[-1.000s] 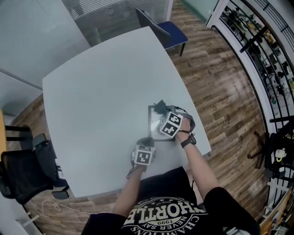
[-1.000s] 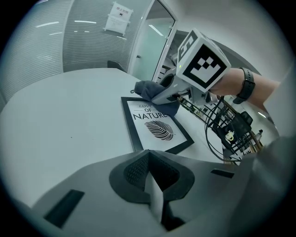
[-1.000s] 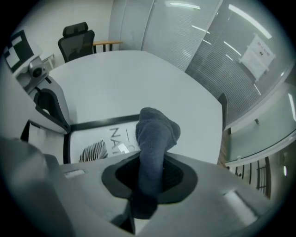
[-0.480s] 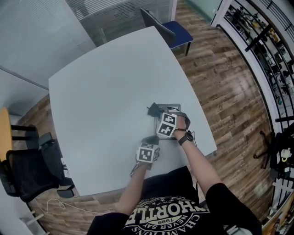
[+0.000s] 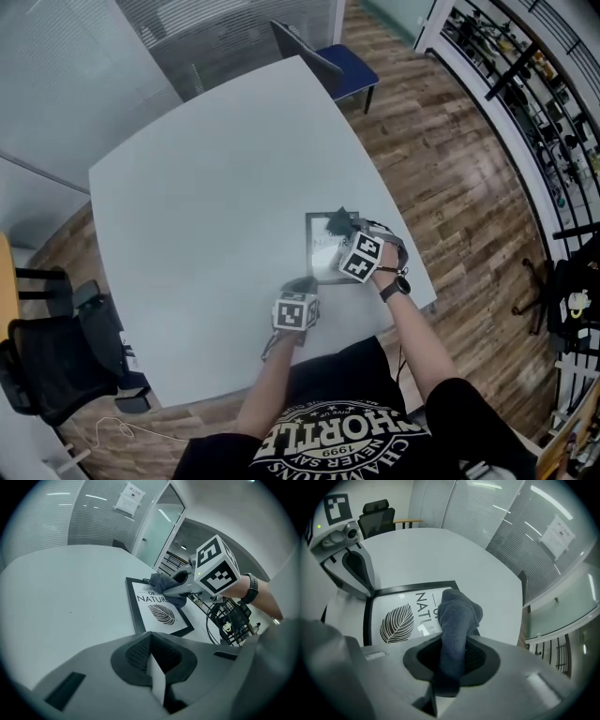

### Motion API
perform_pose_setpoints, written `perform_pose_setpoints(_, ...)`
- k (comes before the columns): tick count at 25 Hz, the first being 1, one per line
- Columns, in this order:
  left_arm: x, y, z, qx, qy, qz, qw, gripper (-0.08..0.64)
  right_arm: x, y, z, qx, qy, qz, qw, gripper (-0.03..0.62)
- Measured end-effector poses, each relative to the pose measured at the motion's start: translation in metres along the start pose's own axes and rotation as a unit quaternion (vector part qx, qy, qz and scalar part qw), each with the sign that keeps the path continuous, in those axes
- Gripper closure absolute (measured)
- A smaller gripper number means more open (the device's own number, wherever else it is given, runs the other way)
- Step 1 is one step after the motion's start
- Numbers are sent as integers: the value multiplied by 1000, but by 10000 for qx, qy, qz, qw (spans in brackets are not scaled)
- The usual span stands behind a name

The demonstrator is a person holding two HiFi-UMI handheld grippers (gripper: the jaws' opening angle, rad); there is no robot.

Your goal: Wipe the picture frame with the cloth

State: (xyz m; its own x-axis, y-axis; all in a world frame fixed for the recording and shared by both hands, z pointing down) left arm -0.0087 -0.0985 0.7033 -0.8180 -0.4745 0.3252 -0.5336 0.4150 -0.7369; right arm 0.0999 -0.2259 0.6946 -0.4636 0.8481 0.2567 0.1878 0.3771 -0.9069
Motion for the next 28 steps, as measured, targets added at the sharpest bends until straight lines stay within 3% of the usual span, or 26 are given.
perform_pose_setpoints(4, 0, 0, 1, -79, -82, -47, 9999, 566, -2, -2, 2, -2, -166, -57, 9998, 517)
perform_pose_setpoints(8, 0, 1, -1, -144, 18, -74, 9999, 566, 6, 4, 13, -82, -173, 180, 9997, 515)
perform_pose_setpoints(13, 3, 2, -2, -139, -35, -93, 9999, 567, 43, 8, 59, -589, 425, 632, 9954, 515)
perform_pose_setpoints(18, 0, 3, -3, -131, -78, -128, 9998, 567, 69, -1, 83, -538, 772, 855, 9919, 515)
perform_pose_setpoints(24, 3, 2, -2, -112, -125, -105, 9998, 566, 58, -5, 61, -247, 1030, 664, 9922, 515)
perform_pose_setpoints(28, 2, 2, -1, -124, -137, -98, 9998, 566, 38, 0, 29, -18, 745, 471, 9961, 515)
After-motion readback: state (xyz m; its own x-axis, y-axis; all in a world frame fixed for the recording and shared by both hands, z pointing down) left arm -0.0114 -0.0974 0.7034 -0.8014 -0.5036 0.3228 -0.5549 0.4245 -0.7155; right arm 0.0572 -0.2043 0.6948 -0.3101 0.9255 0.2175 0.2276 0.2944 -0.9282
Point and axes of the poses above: the fingertips, and each gripper's own axes: y backward along the fingers, x to its left, z out of its top, the point moved 4 cm from there along y, backward along the fingers, and after that the axes turned 10 degrees about -y, right-handed, at the moved point
